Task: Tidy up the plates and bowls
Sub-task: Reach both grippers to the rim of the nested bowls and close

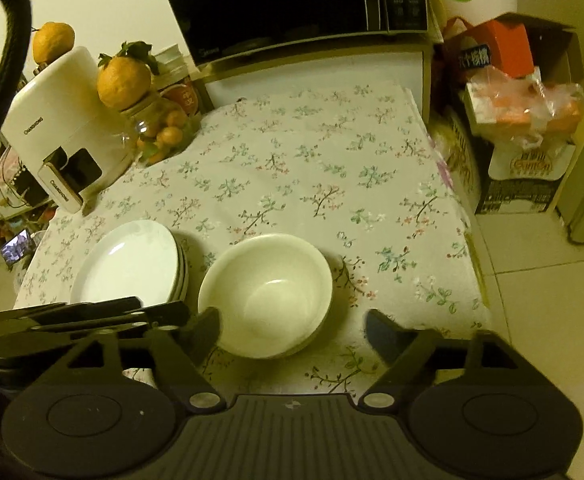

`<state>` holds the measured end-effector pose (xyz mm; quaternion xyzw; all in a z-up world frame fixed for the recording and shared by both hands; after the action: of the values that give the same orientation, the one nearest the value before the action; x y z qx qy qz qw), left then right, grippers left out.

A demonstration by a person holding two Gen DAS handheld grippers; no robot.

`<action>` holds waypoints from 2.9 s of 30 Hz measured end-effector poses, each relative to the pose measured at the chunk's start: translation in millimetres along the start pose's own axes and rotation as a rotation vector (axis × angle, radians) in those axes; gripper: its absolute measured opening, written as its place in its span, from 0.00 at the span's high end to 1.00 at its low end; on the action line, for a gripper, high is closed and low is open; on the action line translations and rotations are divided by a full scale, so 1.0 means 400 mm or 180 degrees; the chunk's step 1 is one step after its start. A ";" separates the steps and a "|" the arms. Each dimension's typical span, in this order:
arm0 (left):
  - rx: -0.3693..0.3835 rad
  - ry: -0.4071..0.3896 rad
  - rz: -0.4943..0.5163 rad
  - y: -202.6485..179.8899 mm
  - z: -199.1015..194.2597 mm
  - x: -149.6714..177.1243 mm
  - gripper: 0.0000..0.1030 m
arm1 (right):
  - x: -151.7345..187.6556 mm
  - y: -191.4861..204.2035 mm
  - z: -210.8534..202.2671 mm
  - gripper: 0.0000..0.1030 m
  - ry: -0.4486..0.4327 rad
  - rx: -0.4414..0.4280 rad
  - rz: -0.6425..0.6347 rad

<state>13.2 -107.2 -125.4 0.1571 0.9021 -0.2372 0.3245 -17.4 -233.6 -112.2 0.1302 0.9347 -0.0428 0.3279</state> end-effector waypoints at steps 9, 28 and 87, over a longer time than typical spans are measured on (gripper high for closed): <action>0.0064 0.0047 -0.0115 0.013 0.011 -0.004 0.22 | -0.014 -0.007 0.011 0.10 -0.0015 0.0133 0.0077; 0.0194 0.0135 -0.0394 0.040 0.032 -0.014 0.02 | -0.019 -0.044 0.048 0.03 0.0210 0.0134 0.0442; 0.0358 0.0494 -0.0123 0.045 0.187 -0.007 0.87 | 0.014 -0.005 0.200 0.90 0.0736 0.0233 0.0680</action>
<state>61.4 -132.2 -179.9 0.1755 0.9126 -0.2809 0.2397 26.2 -247.7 -178.2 0.2448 0.9449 -0.0265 0.2158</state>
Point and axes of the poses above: each gripper's, at about its wrist camera, not at the fingertips, and z roughly the way its jaws point, y to its left, x to its underside, the point moved 5 cm from there along z, roughly the way its jaws point, and after that the axes turned 14 degrees about x, right-handed, at the moved point
